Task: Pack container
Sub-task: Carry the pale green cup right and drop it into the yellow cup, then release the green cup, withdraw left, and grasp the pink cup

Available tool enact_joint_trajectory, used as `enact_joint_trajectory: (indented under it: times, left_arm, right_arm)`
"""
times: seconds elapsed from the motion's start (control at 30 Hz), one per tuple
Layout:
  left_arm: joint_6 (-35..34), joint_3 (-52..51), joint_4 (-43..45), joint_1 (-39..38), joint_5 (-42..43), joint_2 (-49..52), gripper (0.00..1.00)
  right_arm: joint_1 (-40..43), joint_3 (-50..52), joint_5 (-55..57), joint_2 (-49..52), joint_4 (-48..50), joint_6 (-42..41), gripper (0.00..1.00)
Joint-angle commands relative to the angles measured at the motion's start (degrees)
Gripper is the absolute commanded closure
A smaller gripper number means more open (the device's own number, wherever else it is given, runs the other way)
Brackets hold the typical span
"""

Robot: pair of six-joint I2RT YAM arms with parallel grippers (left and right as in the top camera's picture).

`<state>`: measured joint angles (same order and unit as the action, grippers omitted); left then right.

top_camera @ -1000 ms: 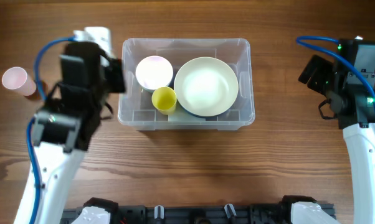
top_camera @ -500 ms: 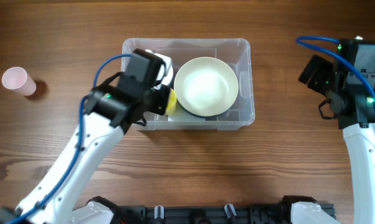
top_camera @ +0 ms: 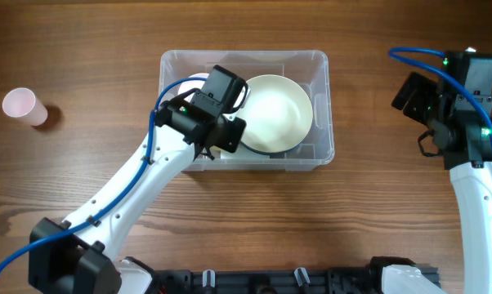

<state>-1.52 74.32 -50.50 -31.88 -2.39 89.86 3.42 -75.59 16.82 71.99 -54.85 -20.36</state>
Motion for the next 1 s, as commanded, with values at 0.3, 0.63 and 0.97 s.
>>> enact_joint_trajectory:
  times: [0.3, 0.63, 0.97]
  left_arm:
    - [1.3, 0.6, 2.5, -0.1, -2.1, 0.1, 0.38]
    - [-0.6, 2.1, 1.9, 5.7, -18.1, -6.8, 0.37]
    - [-4.9, 2.1, 4.2, 32.2, -16.6, -11.1, 0.39]
  right_arm:
    - [0.0, -0.7, 1.2, -0.1, 0.1, -0.7, 0.00]
    - [0.0, -0.7, 1.2, -0.1, 0.1, -0.7, 0.00]
    - [0.0, -0.7, 1.2, -0.1, 0.2, -0.7, 0.00]
